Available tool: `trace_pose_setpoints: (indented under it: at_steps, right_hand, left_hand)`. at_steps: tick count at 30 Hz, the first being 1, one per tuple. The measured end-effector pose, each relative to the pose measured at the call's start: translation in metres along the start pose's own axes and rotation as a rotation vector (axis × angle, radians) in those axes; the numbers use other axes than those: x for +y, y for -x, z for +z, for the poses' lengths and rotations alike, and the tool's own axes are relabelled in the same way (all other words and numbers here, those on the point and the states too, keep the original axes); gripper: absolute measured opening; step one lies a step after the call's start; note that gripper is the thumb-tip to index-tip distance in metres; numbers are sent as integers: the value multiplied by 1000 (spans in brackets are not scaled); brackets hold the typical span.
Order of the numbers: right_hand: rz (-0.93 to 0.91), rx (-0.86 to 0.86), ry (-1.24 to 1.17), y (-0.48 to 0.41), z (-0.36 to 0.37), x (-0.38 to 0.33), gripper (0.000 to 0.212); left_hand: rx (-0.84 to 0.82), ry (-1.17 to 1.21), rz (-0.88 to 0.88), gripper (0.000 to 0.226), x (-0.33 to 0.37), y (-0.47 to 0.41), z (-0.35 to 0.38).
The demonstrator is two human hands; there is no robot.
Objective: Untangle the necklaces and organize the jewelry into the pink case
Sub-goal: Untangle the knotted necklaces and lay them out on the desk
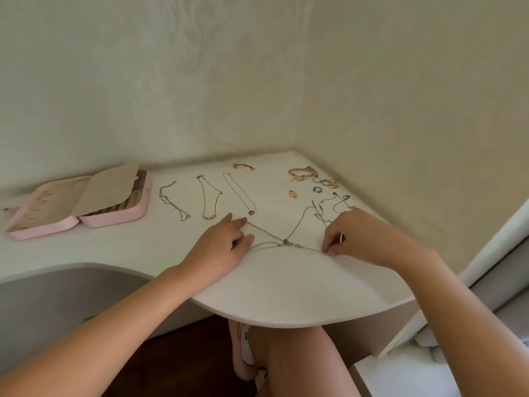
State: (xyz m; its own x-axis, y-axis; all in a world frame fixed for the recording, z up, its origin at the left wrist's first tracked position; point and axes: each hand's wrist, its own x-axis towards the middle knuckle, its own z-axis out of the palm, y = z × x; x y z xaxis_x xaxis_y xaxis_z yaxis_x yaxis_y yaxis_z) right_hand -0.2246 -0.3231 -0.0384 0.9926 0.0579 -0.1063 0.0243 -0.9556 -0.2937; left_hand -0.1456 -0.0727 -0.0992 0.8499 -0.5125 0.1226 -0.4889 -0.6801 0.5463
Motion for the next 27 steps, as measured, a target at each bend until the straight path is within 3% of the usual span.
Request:
trace_pose_setpoints:
  at_steps: [3, 10, 14, 19, 22, 27]
  right_hand:
    - [-11, 22, -66, 3, 4, -8, 4]
    - [-86, 173, -285, -31, 33, -28, 20]
    - [-134, 119, -262, -51, 38, -30, 7]
    - [-182, 10, 7, -58, 37, -33, 15]
    - [-145, 37, 159, -63, 41, -28, 16]
    - [-113, 72, 304, -66, 39, -15, 24]
  left_hand:
    - [-7, -33, 31, 37, 4, 7, 3]
    - [-68, -32, 65, 34, 9, 14, 3]
    - [-104, -42, 44, 32, 11, 17, 1]
    - [-144, -79, 13, 29, 11, 17, 0]
    - [-145, -85, 5, 31, 9, 18, 0]
    - [-151, -146, 4, 68, 8, 19, 3]
